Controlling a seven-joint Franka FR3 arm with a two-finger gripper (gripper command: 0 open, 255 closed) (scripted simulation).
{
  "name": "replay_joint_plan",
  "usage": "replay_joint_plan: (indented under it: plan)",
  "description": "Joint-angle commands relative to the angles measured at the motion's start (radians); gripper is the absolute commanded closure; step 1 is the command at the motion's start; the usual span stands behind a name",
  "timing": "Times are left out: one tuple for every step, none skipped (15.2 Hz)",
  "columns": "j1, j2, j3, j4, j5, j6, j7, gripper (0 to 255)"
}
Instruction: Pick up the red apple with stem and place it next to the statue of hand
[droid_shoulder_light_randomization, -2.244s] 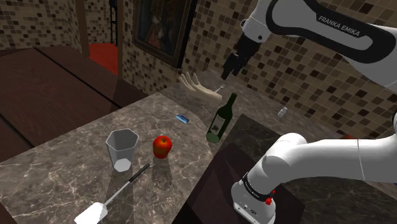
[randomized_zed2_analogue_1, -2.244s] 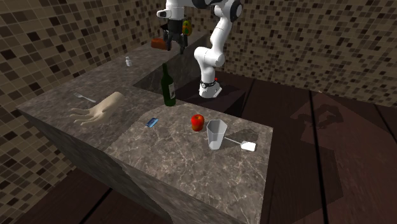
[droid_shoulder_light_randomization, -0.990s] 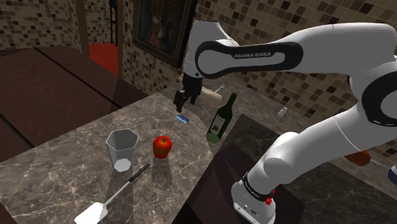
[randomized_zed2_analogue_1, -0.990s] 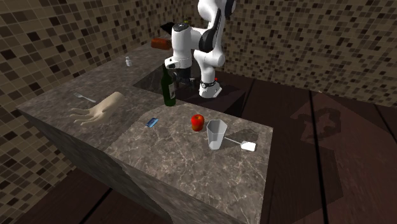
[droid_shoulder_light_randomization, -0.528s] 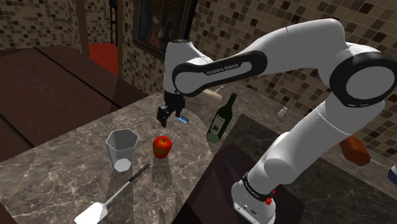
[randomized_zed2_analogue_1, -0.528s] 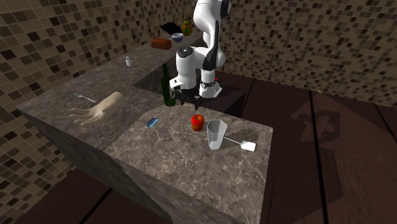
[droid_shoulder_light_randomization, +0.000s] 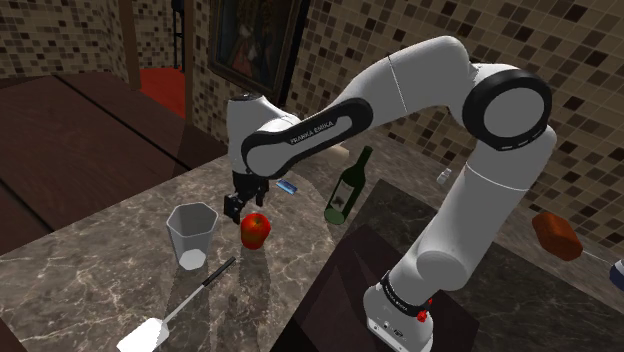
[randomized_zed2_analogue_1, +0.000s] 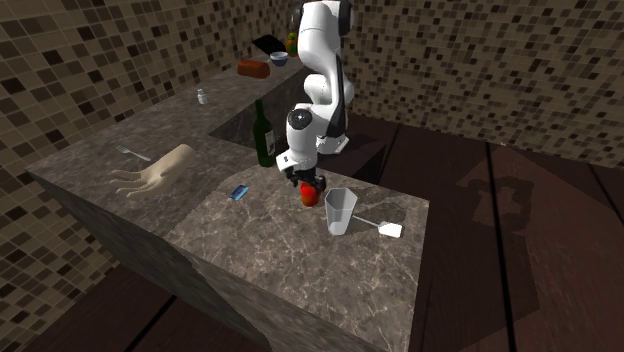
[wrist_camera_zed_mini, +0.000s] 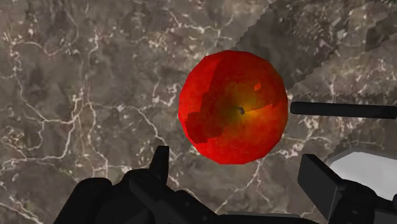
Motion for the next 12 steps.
replay_joint_plan:
  plan:
    - [0.004,0.027,-0.001,-0.001,-0.012,0.024,0.010,0]
    - [0.004,0.035,-0.003,-0.008,-0.016,0.037,0.013,0]
    - [0.005,0.043,-0.004,-0.014,-0.021,0.050,0.016,0]
    - [0.006,0.051,-0.005,-0.019,-0.025,0.063,0.019,0]
    - [0.007,0.059,-0.006,-0.025,-0.030,0.076,0.022,0]
    - [0.008,0.072,-0.009,-0.033,-0.038,0.097,0.028,0]
    - [0.008,0.072,-0.009,-0.033,-0.038,0.097,0.028,0]
    - [0.008,0.072,-0.009,-0.033,-0.038,0.097,0.028,0]
    - [0.008,0.072,-0.009,-0.033,-0.038,0.097,0.028,0]
    - [0.008,0.072,-0.009,-0.033,-0.038,0.097,0.028,0]
    - [0.008,0.072,-0.009,-0.033,-0.038,0.097,0.028,0]
    - [0.008,0.072,-0.009,-0.033,-0.038,0.097,0.028,0]
